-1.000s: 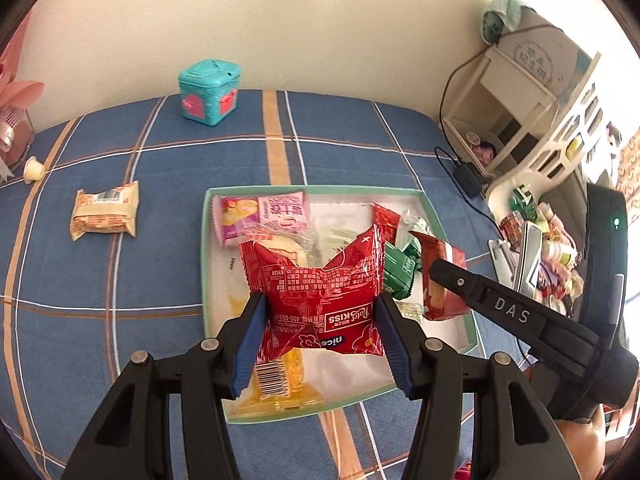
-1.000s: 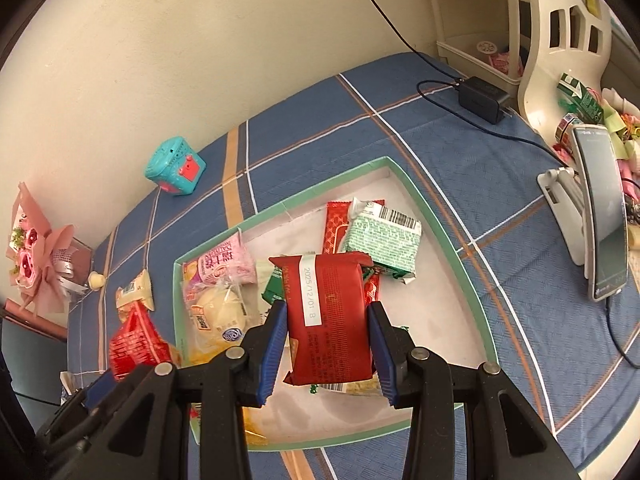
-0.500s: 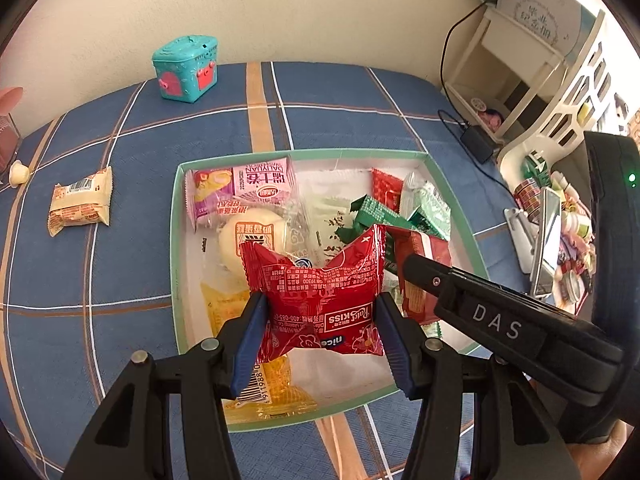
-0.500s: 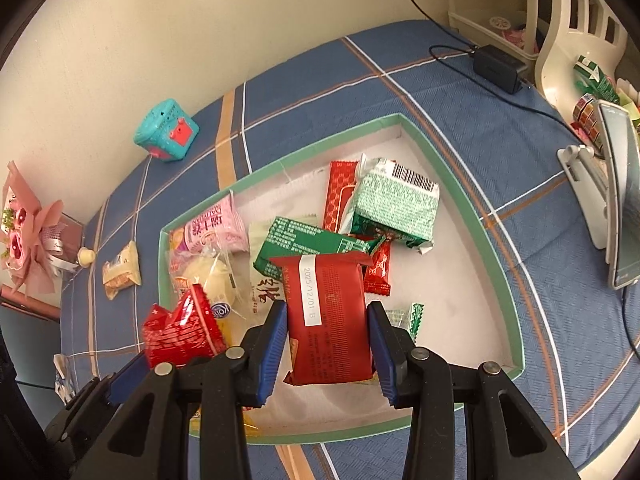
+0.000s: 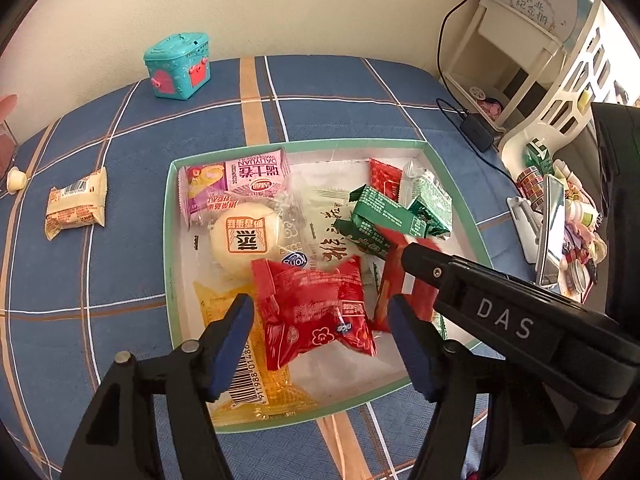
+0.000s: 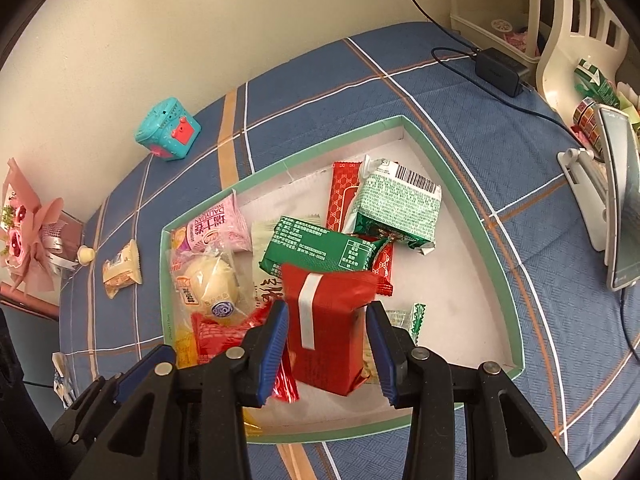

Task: Organize snacks
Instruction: 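Carry both red packs over the tray and open both tools to drop them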

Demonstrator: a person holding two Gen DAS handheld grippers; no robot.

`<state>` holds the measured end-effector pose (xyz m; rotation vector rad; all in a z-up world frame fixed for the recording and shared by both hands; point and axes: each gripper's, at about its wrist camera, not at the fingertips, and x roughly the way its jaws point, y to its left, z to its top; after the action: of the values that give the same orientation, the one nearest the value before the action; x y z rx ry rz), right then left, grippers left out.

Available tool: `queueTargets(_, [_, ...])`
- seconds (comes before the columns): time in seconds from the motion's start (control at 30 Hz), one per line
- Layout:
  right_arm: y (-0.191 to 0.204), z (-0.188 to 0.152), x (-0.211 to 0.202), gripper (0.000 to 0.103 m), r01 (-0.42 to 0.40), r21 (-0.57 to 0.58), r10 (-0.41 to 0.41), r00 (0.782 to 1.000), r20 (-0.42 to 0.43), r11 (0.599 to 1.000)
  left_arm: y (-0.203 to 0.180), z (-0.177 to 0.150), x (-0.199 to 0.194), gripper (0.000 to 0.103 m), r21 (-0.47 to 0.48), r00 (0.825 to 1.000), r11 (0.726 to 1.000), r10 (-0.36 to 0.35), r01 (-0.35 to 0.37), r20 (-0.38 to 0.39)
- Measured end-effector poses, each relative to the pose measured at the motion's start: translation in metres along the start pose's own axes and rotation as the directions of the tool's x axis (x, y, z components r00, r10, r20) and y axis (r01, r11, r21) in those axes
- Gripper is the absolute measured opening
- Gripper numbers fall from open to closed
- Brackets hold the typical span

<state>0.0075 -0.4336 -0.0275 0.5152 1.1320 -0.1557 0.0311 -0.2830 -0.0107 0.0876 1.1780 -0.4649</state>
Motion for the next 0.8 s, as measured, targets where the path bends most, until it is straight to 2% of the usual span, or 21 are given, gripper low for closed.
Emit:
queueTargets(0.2, [0.000, 0.001, -0.001, 0.043, 0.005, -0.003, -0.005, 1.000, 0.006, 1.000, 0.005, 0.000, -0.002, 0.071, -0.017, 1.000, 1.000, 0.015, -0.015, -0.010])
queueTargets(0.47, [-0.001, 0.002, -0.006, 0.043, 0.005, 0.002, -0.005, 1.000, 0.024, 1.000, 0.037, 0.000, -0.009, 0.071, -0.117, 0.998, 0.991, 0.058, -0.058, -0.008])
queueTargets(0.67, [0.007, 0.000, -0.012, 0.043, 0.010, -0.026, -0.009, 0.999, 0.040, 1.000, 0.077, 0.005, -0.026, 0.071, -0.238, 0.991, 0.964, 0.129, -0.116, 0.041])
queueTargets(0.8, [0.018, -0.001, -0.017, 0.043, 0.011, -0.060, -0.008, 0.998, 0.056, 0.998, 0.102, 0.005, -0.037, 0.073, -0.302, 0.988, 0.946, 0.144, -0.119, 0.063])
